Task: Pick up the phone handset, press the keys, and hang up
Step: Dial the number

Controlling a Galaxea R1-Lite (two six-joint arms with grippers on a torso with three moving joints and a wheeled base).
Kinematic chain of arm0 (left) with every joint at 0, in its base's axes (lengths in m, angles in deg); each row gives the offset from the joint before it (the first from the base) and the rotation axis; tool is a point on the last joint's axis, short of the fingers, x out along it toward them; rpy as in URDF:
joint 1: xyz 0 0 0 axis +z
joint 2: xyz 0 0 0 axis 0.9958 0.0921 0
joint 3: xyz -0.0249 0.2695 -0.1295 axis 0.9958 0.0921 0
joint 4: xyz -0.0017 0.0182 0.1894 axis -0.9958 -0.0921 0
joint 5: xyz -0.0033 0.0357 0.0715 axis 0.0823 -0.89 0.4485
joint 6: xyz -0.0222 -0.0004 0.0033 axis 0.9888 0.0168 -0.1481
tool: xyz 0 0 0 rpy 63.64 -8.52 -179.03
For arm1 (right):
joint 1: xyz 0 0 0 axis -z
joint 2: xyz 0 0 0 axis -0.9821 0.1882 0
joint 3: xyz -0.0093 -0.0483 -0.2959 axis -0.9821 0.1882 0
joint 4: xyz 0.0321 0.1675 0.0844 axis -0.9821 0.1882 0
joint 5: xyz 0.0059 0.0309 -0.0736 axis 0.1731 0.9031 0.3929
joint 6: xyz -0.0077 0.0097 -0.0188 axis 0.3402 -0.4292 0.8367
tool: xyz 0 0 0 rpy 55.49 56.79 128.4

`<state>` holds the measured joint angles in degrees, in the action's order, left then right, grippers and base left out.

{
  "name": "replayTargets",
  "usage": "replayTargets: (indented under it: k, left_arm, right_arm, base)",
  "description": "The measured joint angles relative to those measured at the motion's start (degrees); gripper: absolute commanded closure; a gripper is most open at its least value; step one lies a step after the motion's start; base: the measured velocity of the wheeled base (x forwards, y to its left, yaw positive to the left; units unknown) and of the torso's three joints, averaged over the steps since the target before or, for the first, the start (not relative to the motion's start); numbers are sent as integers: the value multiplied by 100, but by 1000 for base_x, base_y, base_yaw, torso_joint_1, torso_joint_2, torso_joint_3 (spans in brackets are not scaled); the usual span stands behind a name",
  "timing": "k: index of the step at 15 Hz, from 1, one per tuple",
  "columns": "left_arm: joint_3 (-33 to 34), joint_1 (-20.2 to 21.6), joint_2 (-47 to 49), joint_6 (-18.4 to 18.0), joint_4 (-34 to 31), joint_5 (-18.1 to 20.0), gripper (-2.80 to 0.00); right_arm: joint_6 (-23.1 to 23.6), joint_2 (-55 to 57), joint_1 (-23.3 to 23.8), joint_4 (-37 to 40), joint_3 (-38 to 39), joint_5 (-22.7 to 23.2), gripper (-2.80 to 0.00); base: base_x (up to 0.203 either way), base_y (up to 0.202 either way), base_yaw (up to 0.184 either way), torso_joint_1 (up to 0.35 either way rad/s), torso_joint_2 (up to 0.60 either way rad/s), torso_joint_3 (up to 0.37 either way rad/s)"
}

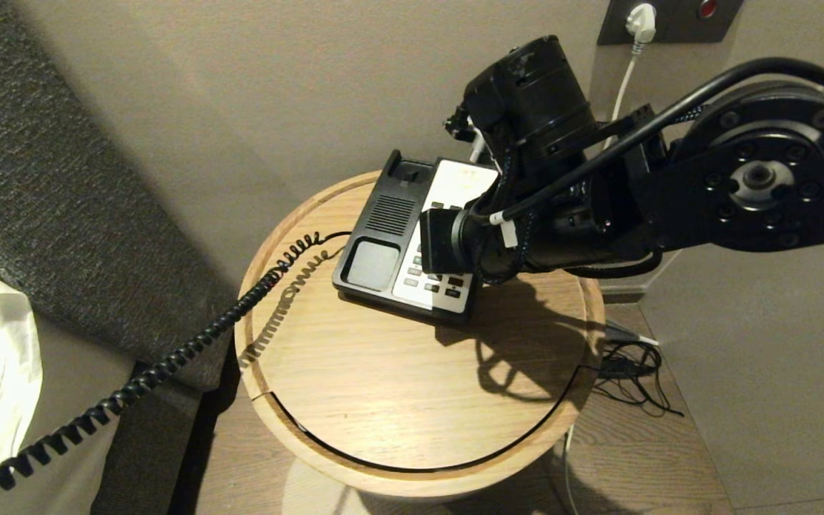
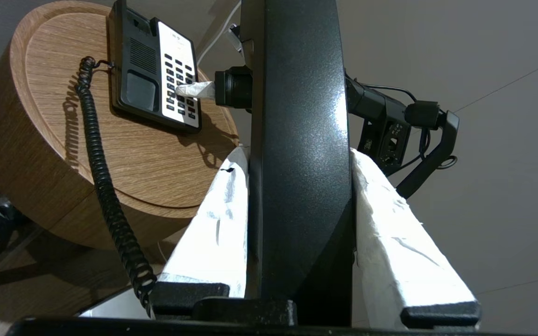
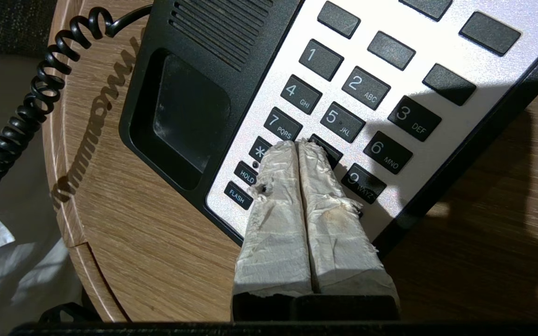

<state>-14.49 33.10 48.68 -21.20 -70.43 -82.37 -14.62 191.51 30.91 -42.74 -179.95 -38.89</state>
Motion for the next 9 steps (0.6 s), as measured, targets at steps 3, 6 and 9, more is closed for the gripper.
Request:
replayTargets:
  k: [3,6,9]
  left_arm:
    - [7,2,-5,-2,-2,0,0]
    - [7,2,-5,0,-2,0,0]
    - [13,2,-5,2,-3,2,0]
  right_arm:
    - [-6,-100,0,45,-36,-11,0]
    - [-20,-197,-7,44,-46,-13,0]
    - [-37,-250,-10,50,-28,-9,0]
  base:
    - [0,0,0,0,0,0]
    - [0,0,0,0,0,0]
    - [0,0,0,0,0,0]
